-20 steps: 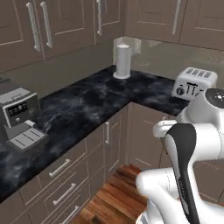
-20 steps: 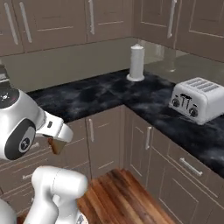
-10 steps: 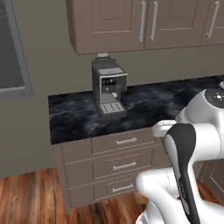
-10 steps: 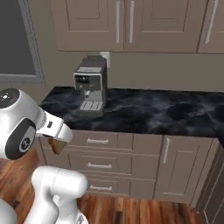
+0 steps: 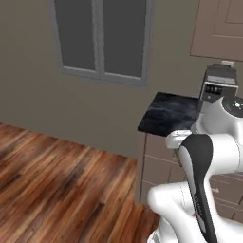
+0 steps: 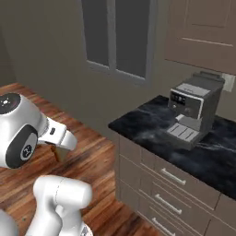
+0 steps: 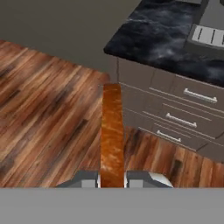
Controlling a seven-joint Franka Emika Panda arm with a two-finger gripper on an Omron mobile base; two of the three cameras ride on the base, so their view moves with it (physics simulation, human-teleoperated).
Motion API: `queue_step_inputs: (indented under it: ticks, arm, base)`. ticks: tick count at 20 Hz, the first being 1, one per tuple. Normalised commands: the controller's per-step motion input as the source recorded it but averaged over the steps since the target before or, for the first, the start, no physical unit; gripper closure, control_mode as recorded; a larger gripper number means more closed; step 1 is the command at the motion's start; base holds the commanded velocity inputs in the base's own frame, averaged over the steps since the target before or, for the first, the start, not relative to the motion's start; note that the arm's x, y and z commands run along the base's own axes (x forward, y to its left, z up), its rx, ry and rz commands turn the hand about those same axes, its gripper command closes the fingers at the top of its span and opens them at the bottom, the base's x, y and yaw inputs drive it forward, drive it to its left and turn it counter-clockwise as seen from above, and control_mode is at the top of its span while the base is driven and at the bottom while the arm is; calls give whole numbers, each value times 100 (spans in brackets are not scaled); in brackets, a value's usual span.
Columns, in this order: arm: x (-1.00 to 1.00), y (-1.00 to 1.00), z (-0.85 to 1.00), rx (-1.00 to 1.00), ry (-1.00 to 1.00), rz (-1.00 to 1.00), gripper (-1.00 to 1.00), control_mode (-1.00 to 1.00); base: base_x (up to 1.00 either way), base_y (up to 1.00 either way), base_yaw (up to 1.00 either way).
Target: Start the toaster. Once the lever pops up, take the bread to the plate on the dining counter.
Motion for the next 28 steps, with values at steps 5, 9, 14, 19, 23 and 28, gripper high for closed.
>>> queue_step_inputs:
  ticks: [5,9,14,19,23,28]
  arm:
    - [0,0,0,0,0,0,100,100]
    - [0,0,0,0,0,0,100,100]
    - [0,0,0,0,0,0,100,100]
    - [0,0,0,0,0,0,100,100]
    - [0,0,0,0,0,0,100,100]
    - [0,0,0,0,0,0,100,100]
  base:
    - [-12,0,100]
    - [-5,0,100]
    - [-3,0,100]
    - [1,-1,100]
    - [32,-9,97]
    - [80,-42,73]
